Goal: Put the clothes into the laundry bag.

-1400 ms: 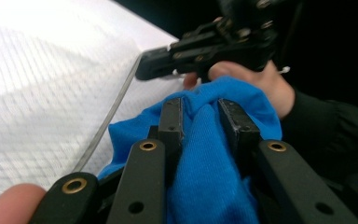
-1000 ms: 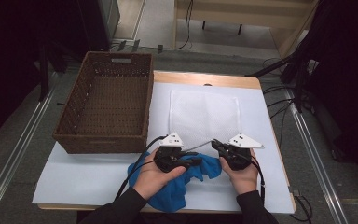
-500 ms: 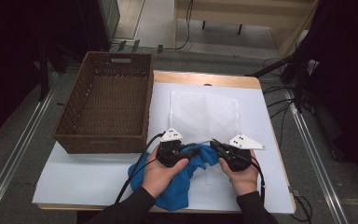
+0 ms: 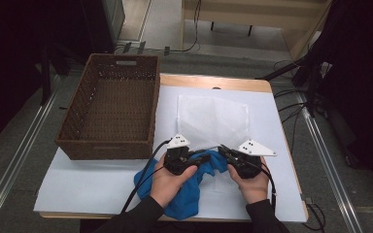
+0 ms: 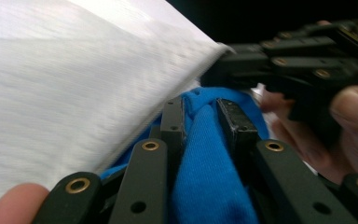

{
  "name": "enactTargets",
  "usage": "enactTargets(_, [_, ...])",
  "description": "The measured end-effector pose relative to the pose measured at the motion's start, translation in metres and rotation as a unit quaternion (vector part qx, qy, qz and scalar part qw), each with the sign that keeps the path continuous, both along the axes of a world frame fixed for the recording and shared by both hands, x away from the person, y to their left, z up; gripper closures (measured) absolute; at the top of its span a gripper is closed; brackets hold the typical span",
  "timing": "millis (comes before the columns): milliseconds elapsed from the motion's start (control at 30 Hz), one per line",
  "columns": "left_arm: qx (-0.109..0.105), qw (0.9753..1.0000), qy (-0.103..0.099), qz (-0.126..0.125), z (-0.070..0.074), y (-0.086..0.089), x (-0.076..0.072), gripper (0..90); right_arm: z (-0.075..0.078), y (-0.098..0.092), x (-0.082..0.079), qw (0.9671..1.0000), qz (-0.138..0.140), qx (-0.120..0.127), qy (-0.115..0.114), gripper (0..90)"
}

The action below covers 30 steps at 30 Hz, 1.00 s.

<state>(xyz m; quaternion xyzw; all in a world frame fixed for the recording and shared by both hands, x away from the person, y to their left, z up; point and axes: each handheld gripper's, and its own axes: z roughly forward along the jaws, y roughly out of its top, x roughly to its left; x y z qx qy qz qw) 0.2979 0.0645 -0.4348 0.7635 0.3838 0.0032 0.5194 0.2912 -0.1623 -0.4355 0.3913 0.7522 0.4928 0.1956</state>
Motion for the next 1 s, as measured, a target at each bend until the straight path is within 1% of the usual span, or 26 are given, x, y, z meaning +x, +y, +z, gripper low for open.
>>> enactTargets(67, [0.005,0.9998,0.000,-0.018,-0.001,-0.005,-0.002,74.1,0.000,0.001,0.000,1.0000,0.001,0.000,0.000,89.7])
enactTargets(167, [0.018,0.9989,0.013,-0.041,-0.005,-0.014,-0.003,73.1,0.000,0.002,-0.001,1.0000,0.002,0.001,0.000,89.7])
enactTargets(233, [0.032,0.9986,0.015,-0.039,-0.008,-0.019,-0.003,73.0,0.001,0.003,-0.001,1.0000,0.003,0.001,-0.001,89.7])
enactTargets(300, [0.040,0.9987,0.015,-0.027,-0.010,-0.023,-0.003,73.5,0.002,0.004,-0.003,1.0000,0.005,0.002,-0.002,89.8])
enactTargets(333, [0.043,0.9988,0.011,-0.020,-0.010,-0.023,-0.002,74.1,0.003,0.004,-0.003,1.0000,0.006,0.003,-0.002,89.8])
enactTargets(400, [0.041,0.9991,0.009,-0.006,-0.008,-0.025,-0.001,75.0,0.004,0.005,-0.004,0.9999,0.009,0.004,-0.005,89.7])
enactTargets(500, [0.031,0.9993,-0.002,0.020,-0.005,-0.025,0.000,76.2,0.007,0.007,-0.006,0.9998,0.014,0.007,-0.007,89.7])
enactTargets(533, [0.027,0.9992,-0.004,0.029,-0.004,-0.024,0.001,76.3,0.008,0.008,-0.007,0.9998,0.015,0.007,-0.008,89.8])
enactTargets(600, [0.027,0.9985,-0.014,0.045,-0.003,-0.025,0.001,76.3,0.010,0.009,-0.009,0.9998,0.014,0.011,-0.013,89.8])
enactTargets(667, [0.025,0.9975,-0.019,0.064,-0.004,-0.025,0.001,76.4,0.013,0.008,-0.010,0.9996,0.017,0.017,-0.014,89.8])
enactTargets(700, [0.023,0.9973,-0.018,0.068,-0.004,-0.025,0.001,76.3,0.014,0.008,-0.011,0.9996,0.017,0.016,-0.015,89.8])
enactTargets(733, [0.026,0.9970,-0.018,0.070,-0.005,-0.026,0.002,76.3,0.014,0.008,-0.011,0.9996,0.018,0.015,-0.016,89.8])
enactTargets(800, [0.040,0.9959,-0.017,0.080,-0.009,-0.027,0.004,76.3,0.014,0.008,-0.012,0.9996,0.018,0.014,-0.014,89.8])
enactTargets(900, [0.060,0.9929,-0.015,0.102,-0.016,-0.027,0.009,76.7,0.014,0.008,-0.012,0.9996,0.019,0.015,-0.015,89.9])
enactTargets(933, [0.063,0.9919,-0.012,0.110,-0.018,-0.026,0.010,77.0,0.014,0.008,-0.012,0.9996,0.019,0.014,-0.016,89.9])
enactTargets(1000, [0.064,0.9902,-0.019,0.123,-0.019,-0.027,0.010,77.3,0.015,0.009,-0.013,0.9996,0.021,0.013,-0.015,89.9])
